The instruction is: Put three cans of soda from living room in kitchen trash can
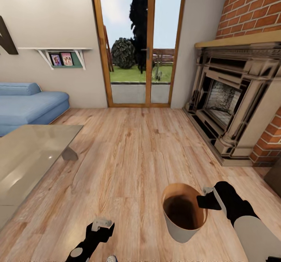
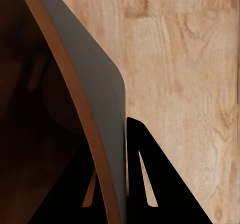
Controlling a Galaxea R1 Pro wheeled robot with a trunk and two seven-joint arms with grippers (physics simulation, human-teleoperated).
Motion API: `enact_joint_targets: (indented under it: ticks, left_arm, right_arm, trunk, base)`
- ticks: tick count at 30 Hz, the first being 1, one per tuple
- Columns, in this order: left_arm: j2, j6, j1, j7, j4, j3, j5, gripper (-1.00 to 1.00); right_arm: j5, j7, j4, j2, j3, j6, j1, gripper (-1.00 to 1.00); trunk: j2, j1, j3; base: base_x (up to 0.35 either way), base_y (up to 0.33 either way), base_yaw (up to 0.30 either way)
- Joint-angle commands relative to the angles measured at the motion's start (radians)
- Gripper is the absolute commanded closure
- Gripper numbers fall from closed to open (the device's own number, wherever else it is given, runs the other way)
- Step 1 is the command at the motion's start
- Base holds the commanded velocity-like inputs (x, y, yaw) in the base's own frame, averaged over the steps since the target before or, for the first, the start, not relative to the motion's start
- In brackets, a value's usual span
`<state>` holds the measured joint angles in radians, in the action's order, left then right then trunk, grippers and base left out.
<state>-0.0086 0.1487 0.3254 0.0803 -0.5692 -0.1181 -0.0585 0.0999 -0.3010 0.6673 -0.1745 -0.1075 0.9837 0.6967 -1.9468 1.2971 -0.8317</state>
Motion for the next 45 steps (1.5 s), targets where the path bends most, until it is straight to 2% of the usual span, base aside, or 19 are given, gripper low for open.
enact_joint_targets:
  ticks: [1, 3, 7, 10, 12, 23, 42, 45]
  left_arm:
    - [-0.001, 0.014, 0.006, -0.003, 0.024, -0.001, 0.0, -1.0]
    - [-0.003, 0.03, 0.02, -0.006, 0.056, -0.001, 0.001, -1.0]
    - [-0.007, 0.059, 0.029, -0.008, 0.097, 0.0, 0.002, -1.0]
    - [-0.028, 0.113, 0.034, -0.035, 0.15, 0.0, 0.003, -1.0]
    - [-0.031, 0.122, 0.037, -0.044, 0.16, 0.001, 0.003, -1.0]
    - [-0.046, 0.132, 0.052, -0.054, 0.202, 0.0, 0.003, -1.0]
    - [-0.045, 0.133, 0.057, -0.054, 0.215, -0.002, 0.003, -1.0]
    - [-0.046, 0.133, 0.057, -0.054, 0.215, -0.002, 0.003, -1.0]
  right_arm:
    - [-0.027, -0.008, 0.001, -0.002, -0.001, 0.02, 0.013, 1.0]
    - [-0.03, -0.008, 0.002, -0.004, -0.001, 0.053, 0.037, 1.0]
    - [-0.029, -0.009, 0.002, -0.006, 0.0, 0.063, 0.053, 1.0]
    - [-0.029, -0.009, 0.002, -0.006, 0.003, 0.063, 0.059, 1.0]
    - [-0.029, -0.01, 0.002, -0.003, 0.004, 0.063, 0.06, 1.0]
    - [-0.029, -0.01, 0.002, 0.004, 0.008, 0.063, 0.06, 1.0]
    - [-0.027, -0.009, 0.003, 0.004, 0.008, 0.063, 0.06, 1.0]
    - [-0.026, -0.009, 0.03, 0.003, 0.009, 0.063, 0.059, 1.0]
  trunk:
    - [-0.007, 0.004, -0.005]
    - [-0.021, 0.012, -0.014]
    - [-0.049, 0.027, -0.032]
    - [-0.07, 0.038, -0.046]
    - [-0.084, 0.046, -0.056]
    - [-0.161, 0.088, -0.107]
    - [-0.294, 0.161, -0.195]
    - [-0.315, 0.173, -0.209]
  base:
    - [0.0, 0.0, 0.0]
    - [0.0, 0.0, 0.0]
    - [0.0, 0.0, 0.0]
    - [0.0, 0.0, 0.0]
    - [0.0, 0.0, 0.0]
    - [0.0, 0.0, 0.0]
    - [0.0, 0.0, 0.0]
    - [0.0, 0.0, 0.0]
